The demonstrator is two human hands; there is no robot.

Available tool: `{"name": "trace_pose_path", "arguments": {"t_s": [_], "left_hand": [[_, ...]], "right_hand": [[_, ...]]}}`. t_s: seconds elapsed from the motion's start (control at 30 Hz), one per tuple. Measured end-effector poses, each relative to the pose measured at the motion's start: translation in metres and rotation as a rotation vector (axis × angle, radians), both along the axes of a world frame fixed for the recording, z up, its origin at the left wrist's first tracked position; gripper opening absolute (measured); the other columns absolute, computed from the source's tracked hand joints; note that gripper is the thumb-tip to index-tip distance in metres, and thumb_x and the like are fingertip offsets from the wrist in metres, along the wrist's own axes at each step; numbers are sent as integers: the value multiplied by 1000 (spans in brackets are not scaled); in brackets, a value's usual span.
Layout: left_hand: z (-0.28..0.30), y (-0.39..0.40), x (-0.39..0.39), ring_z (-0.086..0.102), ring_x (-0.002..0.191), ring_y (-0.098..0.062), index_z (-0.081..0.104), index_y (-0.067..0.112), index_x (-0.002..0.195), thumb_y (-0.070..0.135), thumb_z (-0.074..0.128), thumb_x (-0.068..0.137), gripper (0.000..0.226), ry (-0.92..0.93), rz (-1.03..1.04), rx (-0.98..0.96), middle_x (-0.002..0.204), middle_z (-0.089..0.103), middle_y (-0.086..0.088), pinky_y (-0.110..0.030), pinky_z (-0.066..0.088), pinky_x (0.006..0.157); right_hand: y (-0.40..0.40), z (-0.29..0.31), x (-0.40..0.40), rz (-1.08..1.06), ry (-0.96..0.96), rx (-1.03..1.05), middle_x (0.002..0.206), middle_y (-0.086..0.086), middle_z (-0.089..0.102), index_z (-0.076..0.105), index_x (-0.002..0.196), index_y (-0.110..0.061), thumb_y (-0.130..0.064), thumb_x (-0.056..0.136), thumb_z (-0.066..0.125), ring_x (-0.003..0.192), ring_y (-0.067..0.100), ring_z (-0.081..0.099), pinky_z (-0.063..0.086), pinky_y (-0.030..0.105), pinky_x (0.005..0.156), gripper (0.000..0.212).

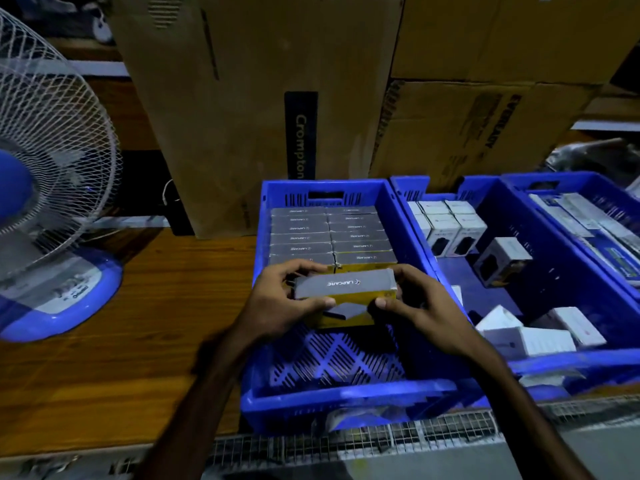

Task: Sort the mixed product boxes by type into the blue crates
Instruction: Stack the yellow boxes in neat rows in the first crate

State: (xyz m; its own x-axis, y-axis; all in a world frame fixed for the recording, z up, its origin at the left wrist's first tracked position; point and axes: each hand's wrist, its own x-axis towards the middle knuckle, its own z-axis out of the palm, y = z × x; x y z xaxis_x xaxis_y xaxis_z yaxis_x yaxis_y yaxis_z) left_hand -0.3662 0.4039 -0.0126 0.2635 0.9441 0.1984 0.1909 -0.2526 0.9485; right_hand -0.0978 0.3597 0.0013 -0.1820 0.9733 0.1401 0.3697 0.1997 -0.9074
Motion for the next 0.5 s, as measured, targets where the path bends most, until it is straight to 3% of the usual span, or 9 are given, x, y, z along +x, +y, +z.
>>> {"name": "trace_pose_path", "arguments": {"t_s": [0.07, 0.13, 0.23, 0.3, 0.4, 0.5], "left_hand": [[-2, -4, 2, 70, 87, -10, 77, 30, 100, 30, 94, 60, 44, -67, 67, -8, 97, 74, 14, -28, 62, 74], [-3, -4, 6, 69, 89, -9, 77, 30, 102, 34, 92, 63, 42, 2, 111, 64, 100, 72, 10, -28, 62, 72], [-2, 5, 12, 63, 91, -3, 76, 24, 106, 25, 93, 70, 40, 246, 109, 260, 99, 65, 8, -11, 47, 74], [0, 17, 18, 60, 93, -9, 74, 21, 109, 29, 90, 75, 38, 398, 69, 299, 99, 61, 6, -18, 44, 79], [0, 41, 34, 60, 99, -20, 71, 18, 110, 31, 86, 77, 38, 559, 36, 314, 103, 59, 4, -34, 48, 85], [-2, 57, 52, 60, 110, -23, 68, 18, 112, 32, 84, 80, 39, 660, 4, 304, 113, 58, 3, -40, 51, 95]], "right_hand": [[2, -1, 4, 6, 20, -30, 114, 7, 73, 65, 126, -21, -30, 92, 76, 107, 28, 70, 57, 46, 93, 37], [5, 0, 9, 8, -20, -28, 119, -1, 74, 62, 127, -17, -23, 94, 74, 111, 15, 70, 54, 32, 93, 36], [13, -1, 17, -9, -219, 44, 123, -12, 72, 62, 125, -25, -37, 92, 72, 116, 6, 66, 53, 36, 97, 37], [20, -5, 26, -66, -358, 120, 121, -17, 70, 62, 126, -29, -34, 91, 74, 112, -3, 63, 52, 37, 97, 37], [27, -10, 46, -211, -488, 199, 128, -7, 67, 55, 143, -24, -23, 91, 77, 117, 10, 63, 52, 43, 98, 56], [30, -12, 62, -340, -686, 95, 139, 9, 55, 43, 153, -20, -36, 90, 76, 125, 34, 58, 53, 52, 92, 72]]}}
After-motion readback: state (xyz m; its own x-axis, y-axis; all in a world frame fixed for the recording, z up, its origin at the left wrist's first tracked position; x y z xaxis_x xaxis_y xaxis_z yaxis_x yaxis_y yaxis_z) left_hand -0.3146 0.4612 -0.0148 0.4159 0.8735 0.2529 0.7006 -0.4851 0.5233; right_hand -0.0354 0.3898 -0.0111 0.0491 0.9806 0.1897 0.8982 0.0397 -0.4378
